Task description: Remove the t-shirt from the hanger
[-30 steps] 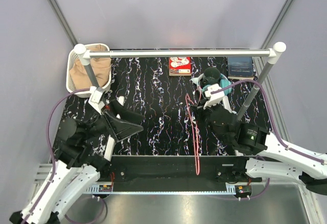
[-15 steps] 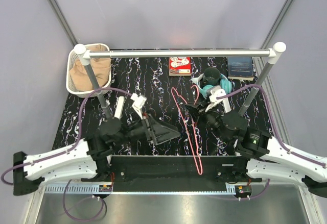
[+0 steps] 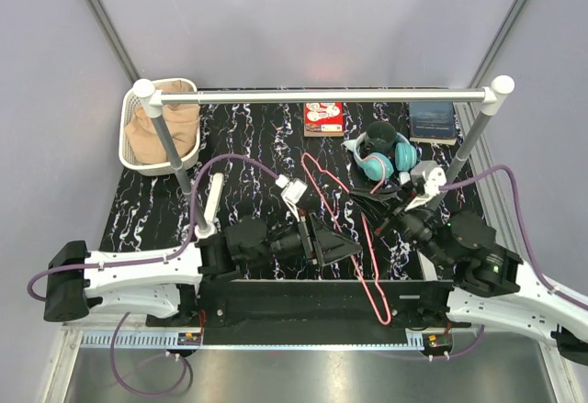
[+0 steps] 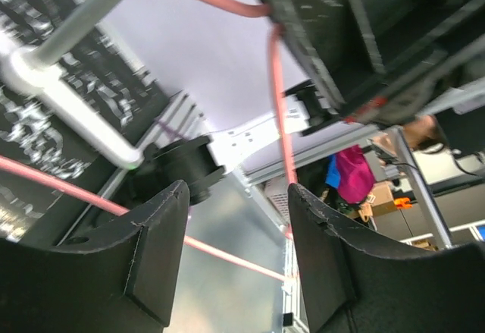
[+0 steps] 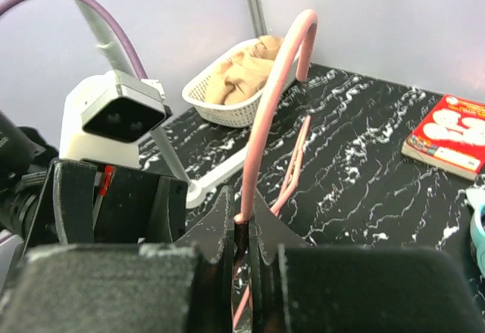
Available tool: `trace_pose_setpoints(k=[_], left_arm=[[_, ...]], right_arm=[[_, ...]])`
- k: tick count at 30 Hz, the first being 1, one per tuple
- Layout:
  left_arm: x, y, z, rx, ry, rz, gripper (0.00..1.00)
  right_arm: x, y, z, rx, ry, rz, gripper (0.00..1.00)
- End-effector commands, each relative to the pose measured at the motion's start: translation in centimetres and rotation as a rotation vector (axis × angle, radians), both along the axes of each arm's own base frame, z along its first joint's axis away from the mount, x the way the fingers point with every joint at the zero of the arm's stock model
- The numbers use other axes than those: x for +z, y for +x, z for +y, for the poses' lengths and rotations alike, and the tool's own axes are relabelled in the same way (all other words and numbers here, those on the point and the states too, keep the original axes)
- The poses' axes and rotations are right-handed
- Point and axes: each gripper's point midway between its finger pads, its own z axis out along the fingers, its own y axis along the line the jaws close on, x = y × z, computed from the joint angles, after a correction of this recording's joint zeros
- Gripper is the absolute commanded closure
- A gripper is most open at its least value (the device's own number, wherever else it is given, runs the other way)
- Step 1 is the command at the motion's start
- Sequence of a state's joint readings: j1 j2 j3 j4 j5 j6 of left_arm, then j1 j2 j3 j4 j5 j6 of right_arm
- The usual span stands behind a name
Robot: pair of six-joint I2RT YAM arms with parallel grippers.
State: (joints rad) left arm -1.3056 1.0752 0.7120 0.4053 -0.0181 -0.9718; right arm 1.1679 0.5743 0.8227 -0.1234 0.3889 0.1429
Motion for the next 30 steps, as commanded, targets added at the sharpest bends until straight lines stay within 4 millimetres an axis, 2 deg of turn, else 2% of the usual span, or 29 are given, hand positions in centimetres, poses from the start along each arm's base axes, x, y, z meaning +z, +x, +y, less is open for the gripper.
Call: trace_pose_setpoints(k=[1,6,9,12,14,19,27,30], left_arm=[[6.3,-0.3,1.1,0.043,-0.163,-0.099,0.41],[7.4,-2.0,3.0,0.007,-0.196,-0.152,0.38],[7.0,-2.1,4.4,0.022,-0.183,-0.16,0.34],[5.1,-1.1,6.1,0.09,-0.126,-0.139,0.31],[3.1,-0.2,6.9,0.147,-0.075,-0.112,0.28],[-0.8,0.8,8.8,0.22,0.006,-0.057,0.25],[-4.1,1.1,9.4,0.245,0.103,-0.037,0.2],[-4.7,1.1,9.2,0.239,0.122,-0.034,0.2]], right_arm=[[3.7,-1.6,-1.3,0.061,0.028,-0.093,1.0],[6.9,-1.5,-2.9,0.022,0.007,-0.145,1.0],[8.6,-1.4,-3.3,0.003,0.025,-0.159,1.0],[10.2,-1.3,-3.5,-0.005,0.027,-0.193,1.0],[11.6,-1.3,-3.4,-0.002,0.044,-0.213,1.0],[13.5,-1.3,-2.4,0.014,0.055,-0.236,1.0],[15.5,-0.8,-2.1,-0.005,0.106,-0.217,1.0],[16.4,-0.7,-2.2,-0.013,0.131,-0.218,1.0]])
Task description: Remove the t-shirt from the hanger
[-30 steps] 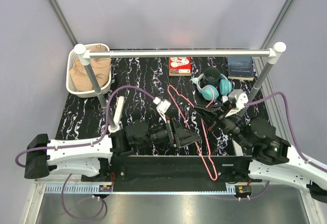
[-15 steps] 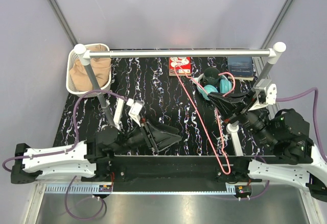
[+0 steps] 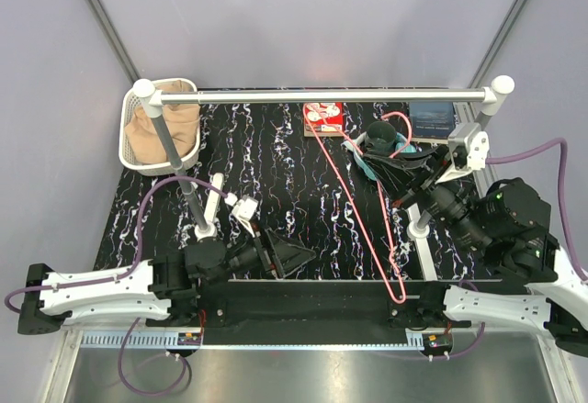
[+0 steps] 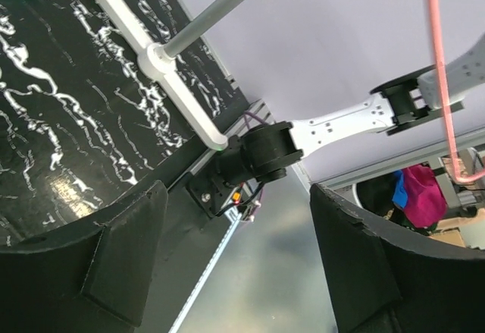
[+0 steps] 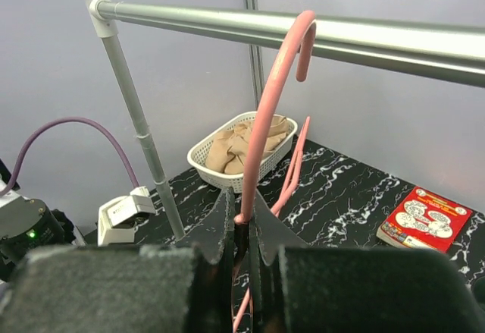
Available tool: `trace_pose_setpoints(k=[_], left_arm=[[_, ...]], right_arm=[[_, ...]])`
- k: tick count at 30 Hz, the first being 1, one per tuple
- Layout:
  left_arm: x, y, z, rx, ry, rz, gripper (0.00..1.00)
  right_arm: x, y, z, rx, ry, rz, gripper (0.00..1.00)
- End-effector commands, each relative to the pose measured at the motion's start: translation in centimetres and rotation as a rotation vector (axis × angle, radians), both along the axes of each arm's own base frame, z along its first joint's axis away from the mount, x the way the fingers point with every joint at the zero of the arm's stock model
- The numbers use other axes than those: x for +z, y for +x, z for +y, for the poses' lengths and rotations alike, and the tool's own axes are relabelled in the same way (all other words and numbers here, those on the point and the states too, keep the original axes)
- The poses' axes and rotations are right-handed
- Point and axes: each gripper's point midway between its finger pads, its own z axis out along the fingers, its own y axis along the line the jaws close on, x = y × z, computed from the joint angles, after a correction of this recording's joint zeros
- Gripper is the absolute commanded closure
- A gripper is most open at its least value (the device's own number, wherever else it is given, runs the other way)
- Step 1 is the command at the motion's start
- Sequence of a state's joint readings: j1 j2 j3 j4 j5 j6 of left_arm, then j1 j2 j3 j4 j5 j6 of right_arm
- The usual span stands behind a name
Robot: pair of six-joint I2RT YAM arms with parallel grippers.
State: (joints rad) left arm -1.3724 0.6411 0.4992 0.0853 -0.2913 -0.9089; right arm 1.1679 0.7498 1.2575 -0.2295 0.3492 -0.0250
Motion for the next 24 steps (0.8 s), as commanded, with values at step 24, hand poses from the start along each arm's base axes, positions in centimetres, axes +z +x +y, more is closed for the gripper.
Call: trace_pose_setpoints(k=[24], left_arm=[[-0.4,-0.4,-0.1,-0.018,0.002,0.013,0.16]], right_arm=[[2.5,5.6,-3.3,-0.412,0.25,0.225,1.0]])
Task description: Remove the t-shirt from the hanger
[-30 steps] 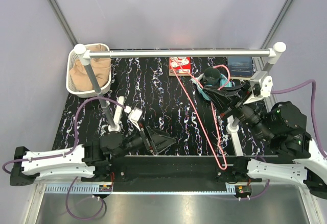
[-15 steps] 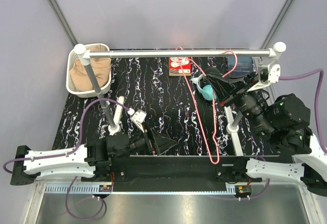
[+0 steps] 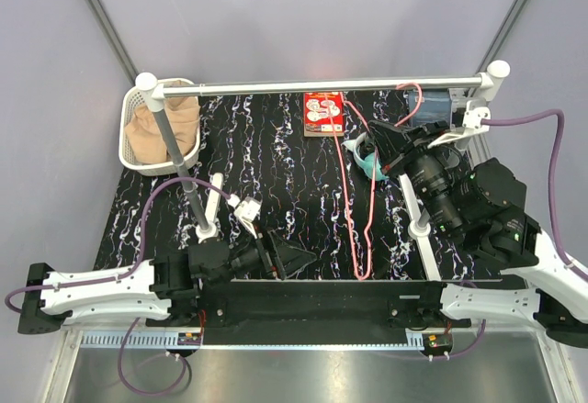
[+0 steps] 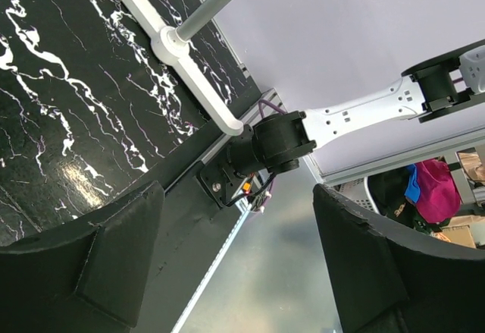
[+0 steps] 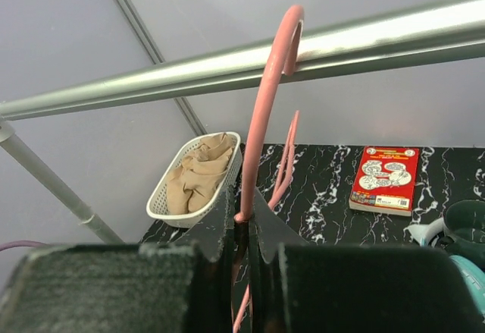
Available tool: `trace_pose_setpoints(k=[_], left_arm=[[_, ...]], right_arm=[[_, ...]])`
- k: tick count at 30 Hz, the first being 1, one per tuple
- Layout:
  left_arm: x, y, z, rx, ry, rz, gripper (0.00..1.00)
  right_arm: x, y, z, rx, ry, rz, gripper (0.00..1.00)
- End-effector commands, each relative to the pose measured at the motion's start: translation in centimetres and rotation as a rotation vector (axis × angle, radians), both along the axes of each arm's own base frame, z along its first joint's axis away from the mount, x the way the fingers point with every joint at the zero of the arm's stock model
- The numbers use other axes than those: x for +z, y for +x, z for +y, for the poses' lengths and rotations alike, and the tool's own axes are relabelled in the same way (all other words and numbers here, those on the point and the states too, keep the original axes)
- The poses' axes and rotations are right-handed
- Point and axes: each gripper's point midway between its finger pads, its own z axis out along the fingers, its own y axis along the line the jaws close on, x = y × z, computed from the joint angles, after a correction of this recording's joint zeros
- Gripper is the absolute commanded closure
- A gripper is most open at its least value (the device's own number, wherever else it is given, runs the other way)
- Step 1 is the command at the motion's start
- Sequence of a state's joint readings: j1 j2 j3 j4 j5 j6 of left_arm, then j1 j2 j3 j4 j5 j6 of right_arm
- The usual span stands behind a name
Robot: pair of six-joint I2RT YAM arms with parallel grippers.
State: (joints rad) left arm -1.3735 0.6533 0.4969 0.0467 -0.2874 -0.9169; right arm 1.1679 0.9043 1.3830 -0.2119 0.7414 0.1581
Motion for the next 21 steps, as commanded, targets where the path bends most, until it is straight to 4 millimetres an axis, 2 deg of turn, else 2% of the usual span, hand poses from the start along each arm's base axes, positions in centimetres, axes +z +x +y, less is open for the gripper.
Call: trace_pose_setpoints(k=[1,6,12,15,21], left_arm=[[1.0,-0.3,0.0,-0.012,-0.046,-0.005,0.16],[0.9,-0.3,-0.1,-0.017,-0.042,-0.007,0.16],[0.8,-0.4,-0.3,-0.027,-0.032,-0.013,0.14],[0.5,-0.6,-0.4,-0.037,-0.022,-0.008,0.14],[0.5,-0.9,-0.4,-0.051,-0.02,-0.008,0.13]], right_arm=[[1.4,0.5,-1.8,-0.087,0.067,0.015,1.0],[3.4,-0.3,-1.5,-0.027,0.092,-0.02,1.0],[4.0,0.2,-1.4,-0.05,0.074,-0.027,1.0],[3.6,0.6,-1.0,-0.069,0.059,-0.018,1.0],[1.4,1.1,-0.5,-0.089,0.025,0.013,1.0]])
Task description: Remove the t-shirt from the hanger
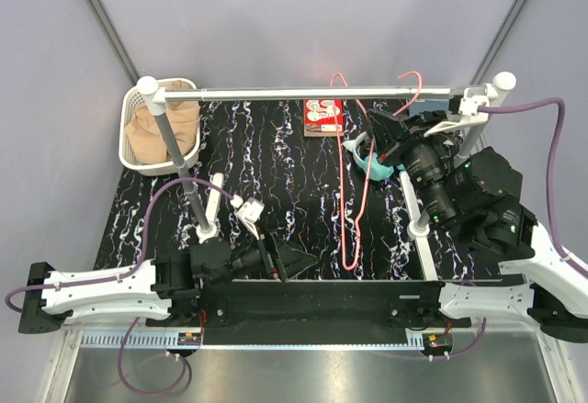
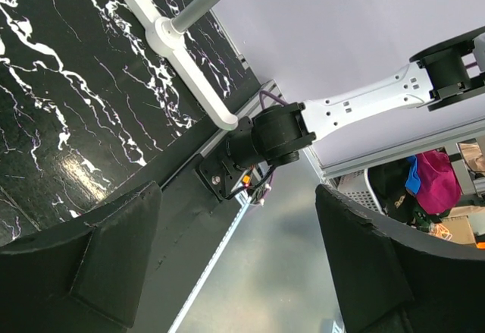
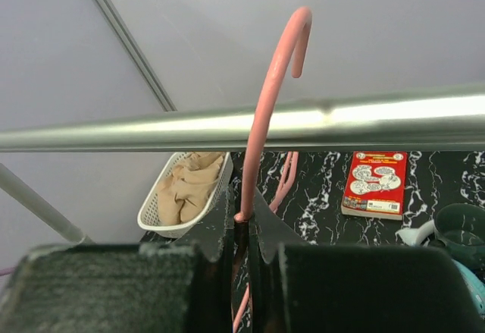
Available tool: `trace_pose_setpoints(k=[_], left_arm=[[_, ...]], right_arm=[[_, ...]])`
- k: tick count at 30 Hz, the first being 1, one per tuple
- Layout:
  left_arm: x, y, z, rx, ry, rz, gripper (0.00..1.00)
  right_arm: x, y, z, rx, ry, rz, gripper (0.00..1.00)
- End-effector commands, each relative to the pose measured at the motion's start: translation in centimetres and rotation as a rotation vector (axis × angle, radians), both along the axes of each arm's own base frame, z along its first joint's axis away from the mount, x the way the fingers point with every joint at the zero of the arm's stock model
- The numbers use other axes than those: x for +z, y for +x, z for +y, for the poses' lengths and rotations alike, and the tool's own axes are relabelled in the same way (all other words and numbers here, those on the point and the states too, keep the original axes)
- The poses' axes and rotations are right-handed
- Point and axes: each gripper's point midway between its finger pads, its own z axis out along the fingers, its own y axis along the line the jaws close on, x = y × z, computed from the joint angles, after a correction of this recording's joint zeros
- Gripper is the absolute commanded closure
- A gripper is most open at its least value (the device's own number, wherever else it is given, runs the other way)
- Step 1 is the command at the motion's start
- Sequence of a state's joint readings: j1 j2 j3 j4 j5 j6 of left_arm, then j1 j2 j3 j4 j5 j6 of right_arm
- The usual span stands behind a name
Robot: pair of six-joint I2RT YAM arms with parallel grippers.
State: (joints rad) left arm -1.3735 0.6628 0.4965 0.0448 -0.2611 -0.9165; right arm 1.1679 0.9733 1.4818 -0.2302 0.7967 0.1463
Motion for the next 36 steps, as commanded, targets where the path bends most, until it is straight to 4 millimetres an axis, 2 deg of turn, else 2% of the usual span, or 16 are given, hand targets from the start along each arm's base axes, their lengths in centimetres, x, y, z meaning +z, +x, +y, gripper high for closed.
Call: trace_pose_setpoints(k=[1,9,13,14,16,17,20,21,24,26,28,29,30,33,35,36], left_arm=[[0.7,-0.4,-0.1,-0.024,-0.029,-0.012,0.13],[0.6,-0.5,0.3,-0.025,-0.032,-0.012,0.13],[0.4,-0.5,0.4,-0.024,-0.024,-0.015,0.12],[0.4,-0.5,0.4,-0.023,-0.023,-0.017,0.12],[0.3,-0.5,0.5,-0.023,-0.016,-0.018,0.12],[0.2,-0.5,0.5,-0.025,-0.012,-0.019,0.12],[0.2,-0.4,0.4,-0.02,-0.004,-0.019,0.11],[0.2,-0.4,0.4,-0.021,-0.001,-0.022,0.11],[0.1,-0.4,0.3,-0.023,0.011,-0.025,0.11],[0.0,-0.4,0.1,-0.028,0.019,-0.026,0.11],[-0.1,-0.4,0.0,-0.027,0.026,-0.026,0.11],[-0.2,-0.4,0.0,-0.028,0.029,-0.025,0.11],[-0.2,-0.4,-0.1,-0.031,0.031,-0.023,0.11],[-0.2,-0.7,-0.1,-0.045,0.029,-0.02,0.1],[-0.4,-0.8,0.0,-0.051,0.035,-0.016,0.08],[-0.5,-0.8,0.1,-0.049,0.039,-0.014,0.07]], right_arm=[[-1.0,0.3,-0.4,-0.036,0.015,0.016,1.0],[-3.4,0.1,-0.6,-0.025,-0.042,0.032,0.98],[-4.6,-0.3,-0.9,-0.005,-0.11,0.029,0.72],[-5.2,-0.3,-0.9,-0.003,-0.139,0.037,0.61],[-5.8,-0.6,-1.5,-0.003,-0.165,0.045,0.51],[-6.7,-0.7,-1.6,0.002,-0.196,0.059,0.41],[-7.4,-1.7,-2.7,0.033,-0.2,0.089,0.25],[-7.3,-2.3,-3.1,0.064,-0.189,0.09,0.15],[-7.7,-3.9,-4.1,0.13,-0.164,0.132,0.01],[-7.9,-5.0,-4.9,0.172,-0.155,0.168,0.0],[-7.1,-6.2,-6.1,0.206,-0.1,0.179,0.0],[-7.6,-6.8,-6.6,0.226,-0.106,0.196,0.0],[-7.2,-8.0,-7.1,0.282,-0.064,0.196,0.0],[-8.0,-11.3,-7.3,0.458,-0.056,0.21,0.0],[-9.7,-14.1,-6.5,0.615,-0.091,0.247,0.0],[-10.2,-15.2,-6.9,0.663,-0.08,0.254,0.0]])
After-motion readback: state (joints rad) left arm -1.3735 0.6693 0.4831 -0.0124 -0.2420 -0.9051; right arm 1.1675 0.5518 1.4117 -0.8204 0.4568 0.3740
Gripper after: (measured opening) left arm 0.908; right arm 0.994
